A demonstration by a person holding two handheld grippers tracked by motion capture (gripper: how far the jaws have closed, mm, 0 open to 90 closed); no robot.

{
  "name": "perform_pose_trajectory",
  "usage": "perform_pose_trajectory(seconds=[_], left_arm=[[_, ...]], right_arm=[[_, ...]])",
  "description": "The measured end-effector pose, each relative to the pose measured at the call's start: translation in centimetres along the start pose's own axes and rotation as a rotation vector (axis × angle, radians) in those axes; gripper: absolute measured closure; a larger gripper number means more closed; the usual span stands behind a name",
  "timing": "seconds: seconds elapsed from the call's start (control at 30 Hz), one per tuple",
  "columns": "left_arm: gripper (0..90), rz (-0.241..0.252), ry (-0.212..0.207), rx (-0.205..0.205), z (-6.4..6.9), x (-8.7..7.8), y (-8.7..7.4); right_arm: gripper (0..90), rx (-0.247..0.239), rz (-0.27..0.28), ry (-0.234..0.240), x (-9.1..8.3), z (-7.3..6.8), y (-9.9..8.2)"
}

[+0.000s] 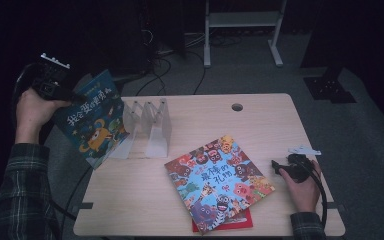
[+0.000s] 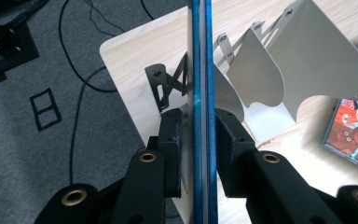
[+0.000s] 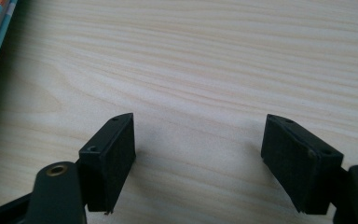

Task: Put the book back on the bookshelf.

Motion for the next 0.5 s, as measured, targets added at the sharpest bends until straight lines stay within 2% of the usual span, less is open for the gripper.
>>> perform_pose_trajectory(seconds=[0.07,0.2,0.23,0.27,0.33,0.43,0.5], left_arm=[[72.5,0.023,-0.004,0.002,0.1,-0.6,0.0],[71.8,0.059,0.018,0.018,0.4,-2.5,0.4],[71.9,0.059,0.018,0.018,0.4,-2.5,0.4],[72.0,0.085,0.031,0.029,0.8,-3.5,0.6],[73.1,0.119,0.053,0.033,1.4,-4.4,0.8],[82.8,0.126,0.038,0.048,2.5,-4.9,0.8],[87.6,0.129,0.000,0.070,3.7,-4.7,0.6]], right_arm=[[24.8,0.005,-0.002,0.002,0.0,0.0,0.0],[24.8,0.005,-0.003,0.001,0.0,0.0,0.0],[24.8,0.005,-0.003,0.002,0.0,0.0,0.0],[24.8,0.006,-0.002,0.001,0.0,0.0,0.0],[24.8,0.006,-0.002,0.001,0.0,0.0,0.0],[24.7,0.006,-0.002,0.002,0.0,0.0,0.0],[24.5,0.006,-0.002,0.002,0.0,-0.1,0.0]])
Point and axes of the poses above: each handheld gripper's, and its own axes: x roughly forward along the jaws, y roughly out of its top, z roughly to its right, the point moved 1 cm from there along x, roughly forward along the jaws, and after that the axes turned 6 degrees about -z, right-handed, at the moved point
